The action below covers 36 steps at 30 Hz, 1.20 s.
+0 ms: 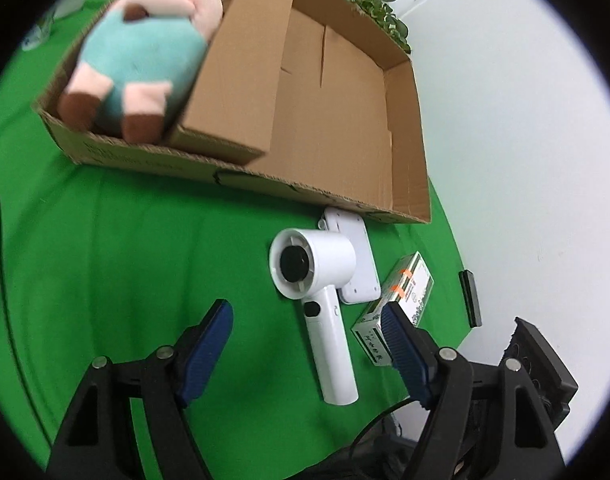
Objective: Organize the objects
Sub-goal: 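Close the right gripper around the white hair dryer handle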
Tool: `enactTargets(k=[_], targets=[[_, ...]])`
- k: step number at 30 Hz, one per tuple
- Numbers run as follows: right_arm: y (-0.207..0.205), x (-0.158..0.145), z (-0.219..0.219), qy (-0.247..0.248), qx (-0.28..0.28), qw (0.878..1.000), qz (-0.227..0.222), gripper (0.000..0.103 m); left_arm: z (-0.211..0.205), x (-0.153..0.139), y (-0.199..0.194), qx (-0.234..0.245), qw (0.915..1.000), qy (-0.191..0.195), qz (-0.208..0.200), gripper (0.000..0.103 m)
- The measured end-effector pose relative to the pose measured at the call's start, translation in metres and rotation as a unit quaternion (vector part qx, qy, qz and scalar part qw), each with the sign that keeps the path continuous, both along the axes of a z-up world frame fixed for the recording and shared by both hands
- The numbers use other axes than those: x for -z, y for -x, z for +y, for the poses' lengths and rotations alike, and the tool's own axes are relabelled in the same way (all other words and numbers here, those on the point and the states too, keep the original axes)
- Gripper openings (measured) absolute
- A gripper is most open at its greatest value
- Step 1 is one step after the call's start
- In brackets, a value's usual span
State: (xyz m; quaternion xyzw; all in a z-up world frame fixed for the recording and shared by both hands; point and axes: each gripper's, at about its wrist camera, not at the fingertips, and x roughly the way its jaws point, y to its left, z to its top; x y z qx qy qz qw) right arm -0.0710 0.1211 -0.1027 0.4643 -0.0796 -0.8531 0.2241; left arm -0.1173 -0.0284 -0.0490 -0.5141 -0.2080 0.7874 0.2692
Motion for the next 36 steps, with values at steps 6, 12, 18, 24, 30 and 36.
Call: enactTargets(k=[6,12,18,24,30,36], targets=[[0.022,0.005,-0.014,-0.043,-0.002,0.999,0.009,0.064,0.023,0.029,0.018,0.025,0.9980,0.008,-0.057,0.075],[0.023,0.029,-0.008,-0.082,-0.012,0.997,-0.007,0.047,0.041,0.054,0.024,0.033,0.9955,-0.014,-0.088,0.075],[0.032,0.031,-0.005,-0.079,-0.017,0.997,-0.009,0.043,0.051,0.053,0.026,0.041,0.9958,-0.006,-0.081,0.075],[0.043,0.030,-0.015,-0.076,-0.022,0.997,-0.017,0.035,0.053,0.053,0.027,0.034,0.9960,-0.007,-0.083,0.075],[0.033,0.016,-0.013,-0.045,-0.049,0.997,-0.040,0.086,0.038,0.053,0.018,0.027,0.9950,-0.019,-0.094,0.075],[0.041,-0.008,0.002,-0.038,-0.080,0.995,-0.037,0.102,0.026,0.047,0.017,0.023,0.9964,-0.011,-0.080,0.075]])
